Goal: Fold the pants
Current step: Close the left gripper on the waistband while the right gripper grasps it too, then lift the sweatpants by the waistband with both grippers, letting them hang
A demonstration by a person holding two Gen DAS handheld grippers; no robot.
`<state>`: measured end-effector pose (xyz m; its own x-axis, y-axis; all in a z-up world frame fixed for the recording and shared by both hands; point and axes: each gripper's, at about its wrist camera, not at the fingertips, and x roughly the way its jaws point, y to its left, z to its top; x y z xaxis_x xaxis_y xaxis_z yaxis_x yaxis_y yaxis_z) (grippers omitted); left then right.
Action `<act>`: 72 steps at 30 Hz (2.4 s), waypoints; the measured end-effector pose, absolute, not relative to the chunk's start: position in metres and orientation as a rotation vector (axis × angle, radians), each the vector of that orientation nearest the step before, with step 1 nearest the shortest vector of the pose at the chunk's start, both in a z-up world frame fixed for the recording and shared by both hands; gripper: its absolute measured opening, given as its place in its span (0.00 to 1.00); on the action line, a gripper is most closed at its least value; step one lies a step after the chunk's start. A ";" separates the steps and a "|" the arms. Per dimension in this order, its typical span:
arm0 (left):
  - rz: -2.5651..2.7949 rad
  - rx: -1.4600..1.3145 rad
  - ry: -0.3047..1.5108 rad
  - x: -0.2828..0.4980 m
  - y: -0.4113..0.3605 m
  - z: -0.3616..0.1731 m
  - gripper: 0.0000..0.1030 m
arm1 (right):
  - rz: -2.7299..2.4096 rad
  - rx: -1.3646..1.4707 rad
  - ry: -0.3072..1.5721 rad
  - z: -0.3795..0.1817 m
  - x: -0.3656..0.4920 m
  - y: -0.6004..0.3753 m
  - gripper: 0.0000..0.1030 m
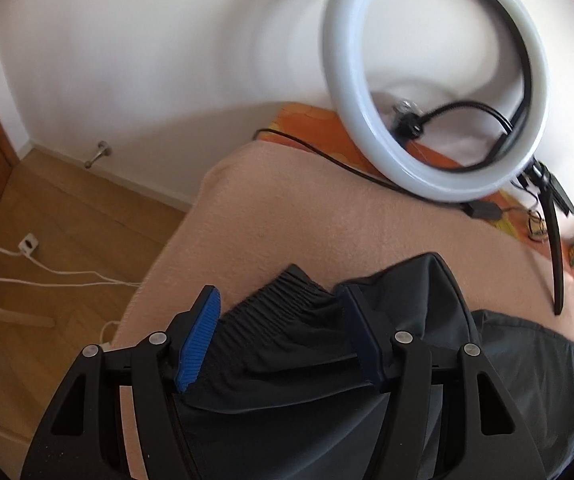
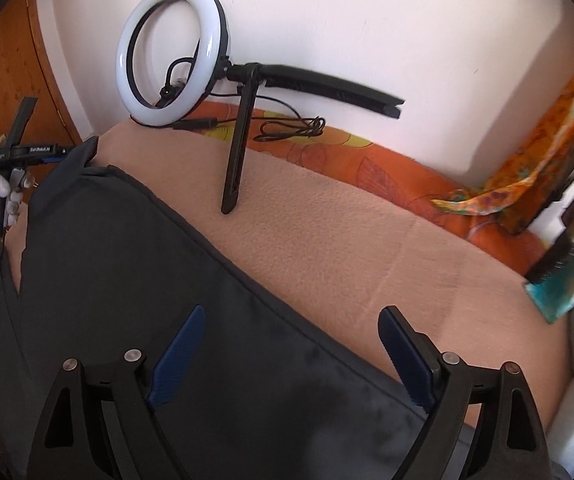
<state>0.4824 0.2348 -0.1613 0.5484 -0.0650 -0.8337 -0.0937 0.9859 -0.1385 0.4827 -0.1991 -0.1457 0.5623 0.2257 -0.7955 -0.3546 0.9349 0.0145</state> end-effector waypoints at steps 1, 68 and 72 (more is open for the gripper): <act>0.013 -0.153 1.001 0.483 0.231 -0.164 0.60 | 0.353 -0.161 0.914 -0.148 0.486 -0.196 0.91; 0.052 -0.670 0.642 0.114 0.345 -0.150 0.44 | 0.704 -0.394 0.855 -0.115 0.167 -0.091 0.00; 0.032 -0.814 0.609 0.106 0.352 -0.155 0.46 | 0.697 -0.397 0.853 -0.115 0.160 -0.090 0.00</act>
